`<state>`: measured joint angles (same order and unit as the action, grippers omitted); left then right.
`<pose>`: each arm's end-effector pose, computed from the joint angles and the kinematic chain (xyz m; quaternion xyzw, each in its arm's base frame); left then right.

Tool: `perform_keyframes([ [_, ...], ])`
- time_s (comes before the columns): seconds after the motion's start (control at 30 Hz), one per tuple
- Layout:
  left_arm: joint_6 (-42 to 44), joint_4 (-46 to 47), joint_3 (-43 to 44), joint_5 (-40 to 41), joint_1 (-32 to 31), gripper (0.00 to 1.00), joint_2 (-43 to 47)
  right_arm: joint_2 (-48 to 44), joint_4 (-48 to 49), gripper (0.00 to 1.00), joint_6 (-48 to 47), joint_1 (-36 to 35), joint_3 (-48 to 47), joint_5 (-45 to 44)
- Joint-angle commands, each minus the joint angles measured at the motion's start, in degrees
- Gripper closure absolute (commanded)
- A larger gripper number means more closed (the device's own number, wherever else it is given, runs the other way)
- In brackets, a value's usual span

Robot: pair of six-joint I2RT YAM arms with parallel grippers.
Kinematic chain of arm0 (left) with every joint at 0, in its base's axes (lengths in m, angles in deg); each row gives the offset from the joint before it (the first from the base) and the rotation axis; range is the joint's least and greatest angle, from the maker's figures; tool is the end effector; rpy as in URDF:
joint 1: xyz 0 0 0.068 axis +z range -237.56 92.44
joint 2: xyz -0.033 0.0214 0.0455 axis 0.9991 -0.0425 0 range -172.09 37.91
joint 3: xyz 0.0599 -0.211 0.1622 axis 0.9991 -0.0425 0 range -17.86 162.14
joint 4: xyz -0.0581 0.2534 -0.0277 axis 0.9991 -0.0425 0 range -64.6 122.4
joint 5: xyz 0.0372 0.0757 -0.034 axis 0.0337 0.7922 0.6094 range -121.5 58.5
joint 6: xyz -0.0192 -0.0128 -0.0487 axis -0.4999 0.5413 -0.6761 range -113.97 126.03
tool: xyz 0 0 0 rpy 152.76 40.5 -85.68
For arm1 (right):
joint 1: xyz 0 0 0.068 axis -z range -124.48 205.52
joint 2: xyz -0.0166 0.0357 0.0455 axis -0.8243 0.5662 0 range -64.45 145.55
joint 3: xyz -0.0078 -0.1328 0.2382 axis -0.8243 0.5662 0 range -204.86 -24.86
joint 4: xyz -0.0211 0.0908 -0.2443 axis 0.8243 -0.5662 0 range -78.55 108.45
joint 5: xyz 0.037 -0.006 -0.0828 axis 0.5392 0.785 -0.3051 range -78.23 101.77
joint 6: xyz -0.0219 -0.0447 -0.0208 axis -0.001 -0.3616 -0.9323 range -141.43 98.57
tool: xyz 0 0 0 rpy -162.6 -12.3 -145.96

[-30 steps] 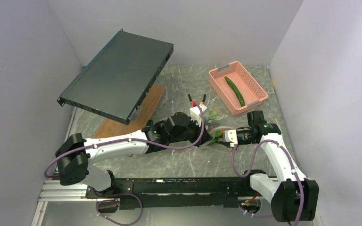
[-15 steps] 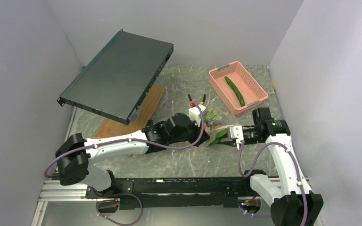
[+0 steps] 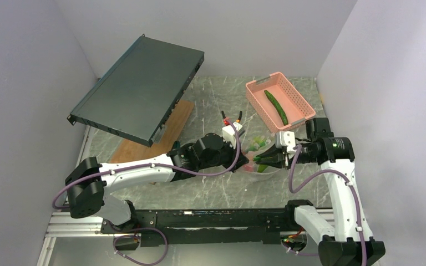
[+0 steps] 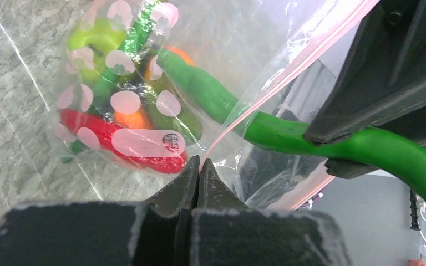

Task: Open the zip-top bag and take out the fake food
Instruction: Pick up the fake vegetable from the zipper food storage bag.

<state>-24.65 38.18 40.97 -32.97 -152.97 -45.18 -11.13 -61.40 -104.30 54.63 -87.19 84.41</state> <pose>0.1407 -0.3097 0.2948 0.2494 0.7722 -0.4414 0.3829 0.1221 0.0359 0.3429 -0.6037 0.5258 0.3529 0.4843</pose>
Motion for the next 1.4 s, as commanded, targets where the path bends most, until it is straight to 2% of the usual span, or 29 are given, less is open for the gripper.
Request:
perform_keyframes([
  [0.0,0.44,-0.93,-0.98,1.10,0.10,1.00,1.09,-1.13,6.96,0.99,10.13,0.31,-1.85,5.34],
  [0.1,0.36,0.02,-1.12,0.06,0.10,1.00,1.23,-1.78,18.17,1.00,21.78,0.27,2.37,5.25],
  [0.3,-0.17,3.71,-1.62,-3.48,0.10,1.00,0.87,-4.38,52.39,1.00,56.56,0.27,17.16,2.64],
  [0.33,-0.29,4.14,-1.50,-3.94,0.10,1.00,0.63,-3.88,54.66,1.00,57.55,0.27,18.40,1.62],
  [0.53,-0.61,2.42,-0.45,-3.13,0.06,1.00,-0.95,-0.48,57.69,1.00,62.67,0.27,17.52,1.53],
  [0.67,-0.71,0.72,0.25,-2.17,0.10,1.00,-1.70,-1.55,63.69,1.00,76.29,0.28,16.78,-0.37],
  [0.83,-1.33,0.65,0.51,-1.19,0.10,1.00,-1.97,-0.99,64.58,1.00,89.47,0.28,15.11,-4.77],
  [1.1,-2.21,-1.52,0.71,1.30,0.10,1.00,-1.25,-1.35,64.74,1.00,103.74,0.34,12.64,-4.84],
  [1.2,-2.22,-1.48,0.52,1.30,0.19,1.00,-0.86,-1.63,65.15,1.00,105.87,0.28,11.84,-4.47],
  [1.37,-2.12,-1.64,0.70,1.30,0.24,1.00,-0.93,-1.07,62.93,1.00,102.56,0.39,7.51,-5.69],
])
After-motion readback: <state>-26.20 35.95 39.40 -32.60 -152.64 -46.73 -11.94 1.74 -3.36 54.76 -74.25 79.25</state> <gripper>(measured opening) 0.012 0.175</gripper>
